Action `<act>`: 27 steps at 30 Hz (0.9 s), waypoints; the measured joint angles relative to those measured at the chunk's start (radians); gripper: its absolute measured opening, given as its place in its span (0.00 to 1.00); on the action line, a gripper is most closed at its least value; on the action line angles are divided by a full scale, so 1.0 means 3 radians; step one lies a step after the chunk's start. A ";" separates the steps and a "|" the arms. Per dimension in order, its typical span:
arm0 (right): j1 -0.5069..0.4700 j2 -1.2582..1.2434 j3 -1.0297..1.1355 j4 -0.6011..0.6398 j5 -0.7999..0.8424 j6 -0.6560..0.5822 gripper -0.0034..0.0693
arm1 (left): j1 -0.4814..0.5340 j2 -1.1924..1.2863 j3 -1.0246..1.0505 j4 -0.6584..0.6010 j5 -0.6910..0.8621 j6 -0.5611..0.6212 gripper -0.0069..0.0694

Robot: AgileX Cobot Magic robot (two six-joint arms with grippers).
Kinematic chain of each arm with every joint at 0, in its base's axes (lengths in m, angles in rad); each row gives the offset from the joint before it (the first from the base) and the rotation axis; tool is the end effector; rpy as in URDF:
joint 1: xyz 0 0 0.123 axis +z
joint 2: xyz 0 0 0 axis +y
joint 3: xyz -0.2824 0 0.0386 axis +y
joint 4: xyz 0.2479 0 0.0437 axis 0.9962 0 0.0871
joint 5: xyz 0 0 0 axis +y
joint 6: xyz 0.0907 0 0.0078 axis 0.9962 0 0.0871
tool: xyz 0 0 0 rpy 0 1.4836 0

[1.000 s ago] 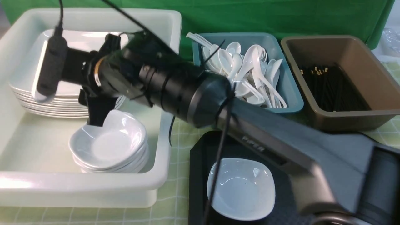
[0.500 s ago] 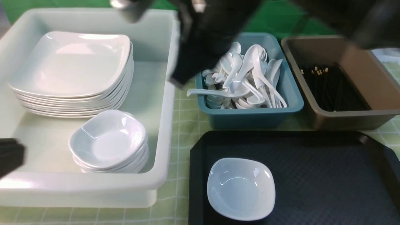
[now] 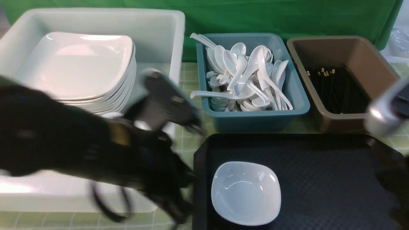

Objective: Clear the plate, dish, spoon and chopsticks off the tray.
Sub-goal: Use the left arm to grab a small plate from the dinner plate

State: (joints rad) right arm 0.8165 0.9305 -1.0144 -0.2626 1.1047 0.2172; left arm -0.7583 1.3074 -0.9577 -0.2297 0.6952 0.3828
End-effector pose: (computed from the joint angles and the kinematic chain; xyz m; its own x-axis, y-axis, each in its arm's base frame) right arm 0.1244 0.1015 0.3663 -0.6013 -0.5024 -0.6213 -0.5570 0.8211 -0.1249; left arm 0.1827 -0.1914 0.2888 -0.4247 0.6799 -0.5978 0.8466 0.5321 0.0037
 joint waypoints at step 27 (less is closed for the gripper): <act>-0.0006 -0.1673 0.0370 0.0023 0.0208 0.0212 0.10 | -0.0828 0.2435 -0.1419 0.1243 -0.0243 -0.1414 0.39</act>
State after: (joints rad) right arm 0.8148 0.4287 -0.9033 -0.2557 1.1670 0.2807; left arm -1.0068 2.0378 -1.3833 0.1432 0.6223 -0.0413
